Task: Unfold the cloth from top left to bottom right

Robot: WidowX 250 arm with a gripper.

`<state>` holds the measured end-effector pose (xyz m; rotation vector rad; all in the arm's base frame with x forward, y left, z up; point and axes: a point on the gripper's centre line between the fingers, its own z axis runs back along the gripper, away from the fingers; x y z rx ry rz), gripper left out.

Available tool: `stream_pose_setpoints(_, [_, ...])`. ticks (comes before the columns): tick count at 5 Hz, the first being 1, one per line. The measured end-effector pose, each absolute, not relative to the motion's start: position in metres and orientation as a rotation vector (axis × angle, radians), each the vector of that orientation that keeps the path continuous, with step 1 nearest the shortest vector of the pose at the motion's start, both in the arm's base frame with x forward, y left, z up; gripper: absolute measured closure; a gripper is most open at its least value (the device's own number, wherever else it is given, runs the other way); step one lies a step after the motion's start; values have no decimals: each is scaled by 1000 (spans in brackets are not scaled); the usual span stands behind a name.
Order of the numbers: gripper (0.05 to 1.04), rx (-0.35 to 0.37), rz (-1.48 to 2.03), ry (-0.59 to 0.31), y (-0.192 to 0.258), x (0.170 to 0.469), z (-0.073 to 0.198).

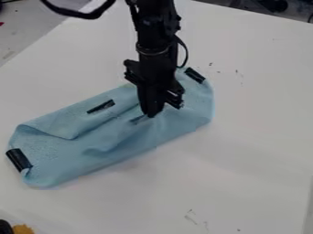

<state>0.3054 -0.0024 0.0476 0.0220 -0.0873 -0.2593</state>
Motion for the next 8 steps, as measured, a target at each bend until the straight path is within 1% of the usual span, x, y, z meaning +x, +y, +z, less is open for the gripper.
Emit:
stream_pose_setpoints(2, [1030,-29,-299,-96,-23,294,33])
stream_pose_setpoints(3, [1029,-37,-296,-74,-32,284,26])
stream_pose_setpoints(4, [1019,-39,-298,-76,-39,281,23])
stream_pose_setpoints(5, [961,-40,-284,-76,-50,271,15])
stream_pose_setpoints(6, [772,-42,-259,-82,-62,264,10])
stream_pose_setpoints(8, [174,-47,-244,-102,-81,253,13])
